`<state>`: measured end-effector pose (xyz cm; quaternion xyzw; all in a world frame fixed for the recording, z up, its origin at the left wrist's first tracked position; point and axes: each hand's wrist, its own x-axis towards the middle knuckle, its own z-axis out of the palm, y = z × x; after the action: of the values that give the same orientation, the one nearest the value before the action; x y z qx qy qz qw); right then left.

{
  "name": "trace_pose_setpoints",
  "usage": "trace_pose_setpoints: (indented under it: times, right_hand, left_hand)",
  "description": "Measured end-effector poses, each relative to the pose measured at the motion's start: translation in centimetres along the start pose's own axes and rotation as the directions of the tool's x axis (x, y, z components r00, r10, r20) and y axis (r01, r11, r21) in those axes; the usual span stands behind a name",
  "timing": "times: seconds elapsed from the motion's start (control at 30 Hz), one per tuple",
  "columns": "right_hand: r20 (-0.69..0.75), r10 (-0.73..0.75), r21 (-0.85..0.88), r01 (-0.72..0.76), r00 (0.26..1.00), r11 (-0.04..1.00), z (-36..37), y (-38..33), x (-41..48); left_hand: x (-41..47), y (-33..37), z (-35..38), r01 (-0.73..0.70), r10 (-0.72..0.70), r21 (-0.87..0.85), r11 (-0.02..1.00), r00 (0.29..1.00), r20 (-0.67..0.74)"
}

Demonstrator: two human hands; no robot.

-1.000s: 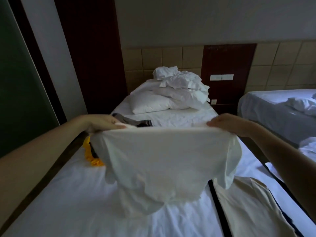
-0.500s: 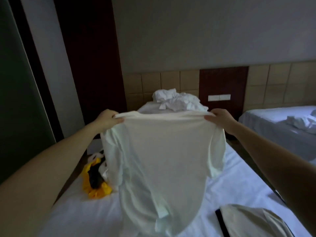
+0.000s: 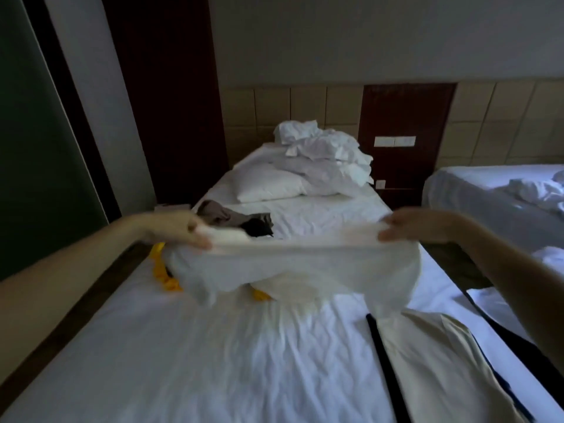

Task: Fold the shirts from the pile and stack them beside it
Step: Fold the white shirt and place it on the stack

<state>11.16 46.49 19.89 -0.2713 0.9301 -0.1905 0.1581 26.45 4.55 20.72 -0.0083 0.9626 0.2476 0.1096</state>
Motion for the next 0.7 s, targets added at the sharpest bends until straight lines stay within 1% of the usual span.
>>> trace_pose_setpoints:
  times: [0.03,0.07,0.1,0.13,0.17,0.2,0.27,0.3,0.33,0.37,0.4,0.43,0.47,0.5,0.53,0.57,0.6,0.63,0.67,0.7]
  right_hand:
    - [0.199,0.021,0.029,-0.027,0.980,0.999,2.7,0.6,-0.5]
    - [0.366,0.039,0.020,-0.050,0.930,0.999,5.5,1.0,-0.7]
    - [0.495,0.065,-0.022,-0.062,0.866,0.998,8.4,1.3,-0.8]
    - [0.593,0.092,-0.085,-0.051,0.800,0.995,11.3,1.5,-0.8]
    - [0.668,0.119,-0.141,-0.033,0.734,0.989,14.0,1.7,-0.7]
    - [0.726,0.140,-0.174,-0.017,0.674,0.985,16.5,2.0,-0.6]
    - [0.797,0.179,-0.194,-0.036,0.577,0.980,21.1,2.7,-0.2]
    - [0.812,0.201,-0.204,-0.057,0.547,0.977,23.1,3.2,0.0]
    - [0.815,0.218,-0.207,-0.082,0.536,0.975,24.7,3.6,0.1]
    - [0.812,0.228,-0.194,-0.120,0.537,0.974,26.1,4.0,0.4]
    - [0.796,0.219,-0.150,-0.166,0.564,0.975,27.1,4.3,0.6]
    - [0.760,0.195,-0.070,-0.221,0.619,0.973,27.7,4.7,1.1]
    - [0.699,0.176,0.035,-0.280,0.693,0.959,28.0,5.1,1.6]
    - [0.606,0.181,0.135,-0.325,0.774,0.936,28.2,5.5,2.4]
    - [0.486,0.211,0.219,-0.352,0.848,0.910,28.3,5.9,3.0]
    - [0.351,0.252,0.281,-0.358,0.902,0.890,28.6,6.5,3.9]
    - [0.218,0.290,0.343,-0.351,0.932,0.871,28.8,6.9,4.6]
    - [0.104,0.341,0.379,-0.354,0.934,0.855,29.1,7.5,5.5]
    - [0.021,0.395,0.387,-0.372,0.918,0.844,29.4,8.0,6.2]
    - [-0.027,0.462,0.381,-0.418,0.886,0.824,29.7,8.5,6.8]
  left_hand:
    - [-0.1,-1.4,2.9,0.056,-0.059,0.021,0.998,0.988,0.145]
    - [0.0,-2.7,5.9,0.085,-0.100,0.066,0.994,0.955,0.281]
    - [0.1,-3.6,9.0,0.094,-0.135,0.120,0.988,0.905,0.404]
    - [0.1,-4.3,12.1,0.093,-0.176,0.188,0.978,0.850,0.496]
    - [0.0,-4.9,14.8,0.075,-0.215,0.268,0.961,0.813,0.541]
    - [0.0,-5.5,17.4,0.054,-0.240,0.328,0.943,0.793,0.560]
    - [0.0,-6.5,21.7,0.043,-0.279,0.380,0.924,0.756,0.592]
    - [0.0,-7.2,23.4,0.042,-0.287,0.380,0.924,0.733,0.617]
    - [0.0,-7.8,24.6,0.050,-0.292,0.369,0.928,0.711,0.639]
    - [0.2,-8.7,25.7,0.079,-0.296,0.340,0.937,0.695,0.655]
    - [0.3,-9.3,26.4,0.124,-0.294,0.291,0.949,0.689,0.663]
    - [0.5,-9.7,26.8,0.175,-0.282,0.226,0.958,0.705,0.651]
    - [0.9,-10.0,27.2,0.217,-0.260,0.145,0.965,0.745,0.614]
    - [1.4,-10.3,27.5,0.245,-0.237,0.061,0.968,0.802,0.548]
    - [2.1,-10.4,27.6,0.259,-0.220,-0.022,0.966,0.862,0.457]
    - [2.9,-10.6,27.7,0.273,-0.227,-0.087,0.958,0.907,0.354]
    - [3.8,-10.8,27.8,0.291,-0.253,-0.130,0.948,0.935,0.251]
    - [4.7,-11.1,27.9,0.335,-0.312,-0.145,0.931,0.937,0.157]
    - [5.6,-11.3,27.9,0.384,-0.377,-0.162,0.909,0.923,0.072]
    - [6.5,-11.6,28.0,0.441,-0.446,-0.181,0.879,0.895,0.014]
